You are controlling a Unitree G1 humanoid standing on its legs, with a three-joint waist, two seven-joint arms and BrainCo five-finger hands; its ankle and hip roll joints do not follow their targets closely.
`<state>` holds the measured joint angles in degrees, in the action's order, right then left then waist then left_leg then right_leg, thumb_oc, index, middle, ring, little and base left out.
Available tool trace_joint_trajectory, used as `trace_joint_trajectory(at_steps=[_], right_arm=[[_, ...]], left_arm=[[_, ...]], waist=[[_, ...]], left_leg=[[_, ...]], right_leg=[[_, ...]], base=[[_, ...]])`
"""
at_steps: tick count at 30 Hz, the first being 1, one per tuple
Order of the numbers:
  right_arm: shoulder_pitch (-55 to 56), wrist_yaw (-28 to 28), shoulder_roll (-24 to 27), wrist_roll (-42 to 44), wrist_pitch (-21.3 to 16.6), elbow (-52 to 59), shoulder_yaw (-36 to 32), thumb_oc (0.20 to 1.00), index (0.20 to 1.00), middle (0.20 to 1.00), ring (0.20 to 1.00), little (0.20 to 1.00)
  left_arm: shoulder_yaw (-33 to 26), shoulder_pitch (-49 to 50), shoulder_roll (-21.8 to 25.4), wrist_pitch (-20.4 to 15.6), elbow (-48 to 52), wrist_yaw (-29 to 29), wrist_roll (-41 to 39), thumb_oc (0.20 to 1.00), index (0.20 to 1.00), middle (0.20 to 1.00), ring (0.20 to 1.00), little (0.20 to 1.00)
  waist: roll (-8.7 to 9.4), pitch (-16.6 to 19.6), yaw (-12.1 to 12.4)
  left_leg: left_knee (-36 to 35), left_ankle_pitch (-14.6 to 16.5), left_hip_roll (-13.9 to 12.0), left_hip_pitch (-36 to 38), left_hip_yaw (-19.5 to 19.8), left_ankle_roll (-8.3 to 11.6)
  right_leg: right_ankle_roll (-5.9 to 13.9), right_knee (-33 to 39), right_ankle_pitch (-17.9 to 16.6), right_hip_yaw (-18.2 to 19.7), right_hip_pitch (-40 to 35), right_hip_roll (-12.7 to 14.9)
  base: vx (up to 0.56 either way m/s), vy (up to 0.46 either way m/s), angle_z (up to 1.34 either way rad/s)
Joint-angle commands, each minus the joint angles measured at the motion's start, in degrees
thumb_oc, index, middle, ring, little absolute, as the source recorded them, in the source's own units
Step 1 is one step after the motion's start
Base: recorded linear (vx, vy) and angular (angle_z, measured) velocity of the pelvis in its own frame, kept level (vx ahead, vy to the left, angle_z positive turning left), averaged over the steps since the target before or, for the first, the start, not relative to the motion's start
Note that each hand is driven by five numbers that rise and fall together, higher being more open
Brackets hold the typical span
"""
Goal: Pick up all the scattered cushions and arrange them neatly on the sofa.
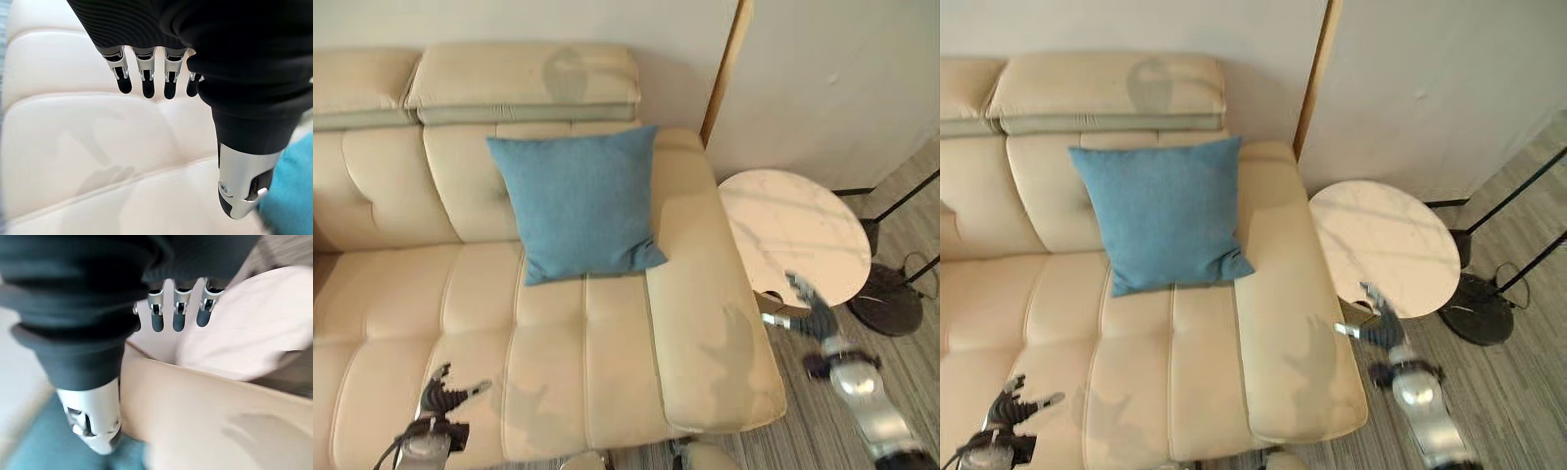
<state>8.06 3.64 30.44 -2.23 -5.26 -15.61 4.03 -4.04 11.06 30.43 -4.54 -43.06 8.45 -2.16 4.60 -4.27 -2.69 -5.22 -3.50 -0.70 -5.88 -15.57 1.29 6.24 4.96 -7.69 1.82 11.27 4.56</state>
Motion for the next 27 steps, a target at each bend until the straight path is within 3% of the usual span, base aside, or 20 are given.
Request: trace_joint_trajectory(at_steps=[1,3,5,8,9,12,13,14,16,17,18,20,22,23,25,26,27], right_arm=[[-3.9,-1.1,0.7,-2.8,-1.8,-0.5,0.4,1.000,1.000,1.000,1.000,1.000],[-1.2,-0.5,-2.1,-2.2,-2.2,-6.9,0.4,1.000,1.000,1.000,1.000,1.000],[0.3,-0.2,-3.7,-1.7,-2.2,-11.4,0.5,1.000,1.000,1.000,1.000,1.000],[1.2,0.1,-5.4,-2.1,-1.6,-15.7,0.1,1.000,1.000,1.000,1.000,1.000],[1.2,0.8,-5.2,-2.5,-1.6,-16.9,0.0,1.000,1.000,1.000,1.000,1.000],[-0.5,1.5,-5.6,-2.8,-0.9,-20.6,2.0,1.000,1.000,1.000,1.000,1.000],[-0.6,1.5,-5.6,-2.8,-0.9,-20.7,2.0,1.000,1.000,1.000,1.000,1.000],[-1.8,2.3,-5.3,-2.3,-0.5,-22.5,2.7,1.000,1.000,1.000,1.000,1.000],[-3.9,3.1,-4.1,-2.2,-0.2,-23.5,3.2,1.000,1.000,1.000,1.000,1.000],[-3.9,3.1,-4.1,-2.2,-0.2,-23.5,3.2,1.000,1.000,1.000,1.000,1.000],[-4.7,3.1,-3.4,-2.2,-0.1,-23.1,3.5,1.000,1.000,1.000,1.000,1.000],[-4.0,2.1,-2.5,-2.2,0.1,-22.5,3.5,1.000,1.000,1.000,1.000,1.000],[-4.0,2.1,-2.5,-2.2,0.1,-22.5,3.5,1.000,1.000,1.000,1.000,1.000],[-3.9,1.3,-2.0,-2.2,0.0,-22.7,3.6,1.000,1.000,1.000,1.000,1.000],[-3.9,1.0,-1.5,-2.8,0.4,-23.5,3.6,1.000,1.000,1.000,1.000,1.000],[-4.8,0.5,-2.3,-3.7,1.0,-24.3,5.6,1.000,1.000,1.000,1.000,1.000],[-4.6,0.4,-2.7,-3.9,1.2,-25.3,6.2,1.000,1.000,1.000,1.000,1.000]], left_arm=[[-0.2,-2.2,0.8,-1.8,0.3,-1.7,3.8,1.000,1.000,1.000,1.000,1.000],[2.1,-1.1,0.5,-2.1,1.0,-3.0,4.4,1.000,1.000,1.000,1.000,1.000],[3.5,-1.2,0.9,-2.0,1.6,-3.4,5.0,1.000,1.000,1.000,1.000,1.000],[4.2,-1.2,0.6,-1.9,2.2,-3.9,4.9,1.000,1.000,1.000,1.000,1.000],[4.3,-1.2,0.6,-1.9,2.4,-3.8,4.8,1.000,1.000,1.000,1.000,1.000],[5.5,-2.7,-0.5,-2.3,2.2,-3.6,3.1,1.000,1.000,1.000,1.000,1.000],[5.5,-2.8,-0.5,-2.3,2.1,-3.6,3.1,1.000,1.000,1.000,1.000,1.000],[5.7,-3.9,-0.6,-2.2,1.6,-3.3,2.2,1.000,1.000,1.000,1.000,1.000],[5.8,-5.5,-0.7,-2.1,0.9,-2.6,1.4,1.000,1.000,1.000,1.000,1.000],[5.8,-5.6,-0.7,-2.1,0.9,-2.6,1.4,1.000,1.000,1.000,1.000,1.000],[5.7,-6.0,-0.8,-2.3,0.7,-2.8,0.7,1.000,1.000,1.000,1.000,1.000],[4.8,-5.5,-0.9,-2.5,0.8,-3.4,-0.2,1.000,1.000,1.000,1.000,1.000],[4.8,-5.5,-0.9,-2.5,0.8,-3.4,-0.2,1.000,1.000,1.000,1.000,1.000],[4.2,-5.2,-1.0,-2.4,-0.3,-4.0,-1.0,1.000,1.000,1.000,1.000,1.000],[3.9,-4.6,-1.1,-2.2,-1.1,-4.0,-0.9,1.000,1.000,1.000,1.000,1.000],[8.6,-11.2,-3.9,0.4,-2.5,-0.6,0.8,1.000,1.000,1.000,1.000,1.000],[8.8,-11.5,-4.1,0.0,-1.9,-0.5,1.7,1.000,1.000,1.000,1.000,1.000]], waist=[[-0.94,0.4,-0.8],[-2.65,-1.2,-0.2],[-3.62,-1.5,0.0],[-3.13,-0.1,0.8],[-2.75,0.5,1.5],[-1.93,0.9,3.6],[-1.93,0.9,3.6],[-2.60,0.5,4.2],[-2.79,-1.4,4.6],[-2.99,-1.3,4.7],[-2.63,-2.3,4.8],[0.62,-2.6,2.9],[0.58,-2.5,2.9],[1.17,-2.1,2.5],[0.24,-0.8,2.0],[0.31,0.4,0.7],[0.03,1.8,0.3]], left_leg=[[0.2,3.6,1.3,0.6,1.1,0.88],[0.2,1.4,-1.0,0.2,0.3,0.66],[0.2,0.4,-1.9,-0.1,0.3,0.31],[0.2,-0.5,-1.6,-1.0,0.6,0.01],[0.2,-1.5,-1.7,-2.1,0.2,0.26],[0.2,-5.8,-2.5,-7.6,-0.6,2.01],[0.2,-5.9,-2.6,-7.6,-0.5,2.07],[0.2,-9.0,-4.2,-11.5,-0.3,4.16],[0.2,-11.4,-4.4,-13.8,3.1,6.72],[0.2,-11.5,-4.7,-14.0,3.2,6.75],[0.8,-10.0,-3.0,-13.5,5.9,6.03],[14.0,1.8,-0.7,-10.4,7.9,2.46],[14.1,1.8,-0.8,-10.6,7.9,2.47],[15.1,6.4,-0.2,-5.9,9.2,1.89],[11.1,5.2,-0.4,-2.5,9.8,2.04],[7.5,4.6,-1.1,0.0,7.9,2.33],[4.3,4.3,-1.1,1.7,7.3,2.22]], right_leg=[[6.52,-2.9,-2.7,-2.9,2.2,0.3],[4.88,-15.5,4.2,-6.6,2.3,-0.6],[3.32,-25.6,8.7,-6.6,0.3,-1.2],[2.88,-30.9,9.5,-5.6,-4.4,-1.3],[3.05,-28.5,8.8,-5.2,-7.0,-1.6],[-0.10,-15.0,16.9,-4.1,-12.9,-4.4],[-0.16,-14.7,16.8,-4.2,-13.0,-4.4],[-1.87,-9.3,18.1,-3.4,-12.8,-6.4],[-2.43,-9.2,17.0,-3.2,-11.1,-6.8],[-2.49,-9.1,16.8,-3.2,-10.9,-7.0],[-2.39,-9.3,16.1,-3.3,-9.9,-6.5],[-1.33,-7.1,10.7,-5.1,-6.9,-2.2],[-1.34,-7.1,10.6,-5.2,-6.8,-2.3],[-1.28,-6.3,9.7,-5.0,-6.6,-1.4],[-1.00,-5.5,9.4,-5.5,-6.6,-2.2],[-0.86,-5.2,9.4,-5.2,-6.8,-2.7],[-0.68,-4.7,9.5,-5.1,-7.0,-3.2]], base=[[-0.29,0.024,-0.21],[-0.40,0.072,-0.16],[-0.28,0.055,-0.51],[-0.22,-0.053,-0.17],[-0.28,-0.131,0.03],[-0.25,-0.144,-0.15],[-0.32,-0.176,-0.35],[-0.33,-0.157,-0.02],[-0.37,-0.129,0.08],[-0.32,-0.050,-0.05],[-0.48,-0.059,-0.09],[-0.56,-0.051,0.02],[-0.13,0.010,0.43],[-0.08,0.055,0.38],[-0.04,0.091,0.10],[0.05,0.097,0.00],[0.08,0.078,0.16]])
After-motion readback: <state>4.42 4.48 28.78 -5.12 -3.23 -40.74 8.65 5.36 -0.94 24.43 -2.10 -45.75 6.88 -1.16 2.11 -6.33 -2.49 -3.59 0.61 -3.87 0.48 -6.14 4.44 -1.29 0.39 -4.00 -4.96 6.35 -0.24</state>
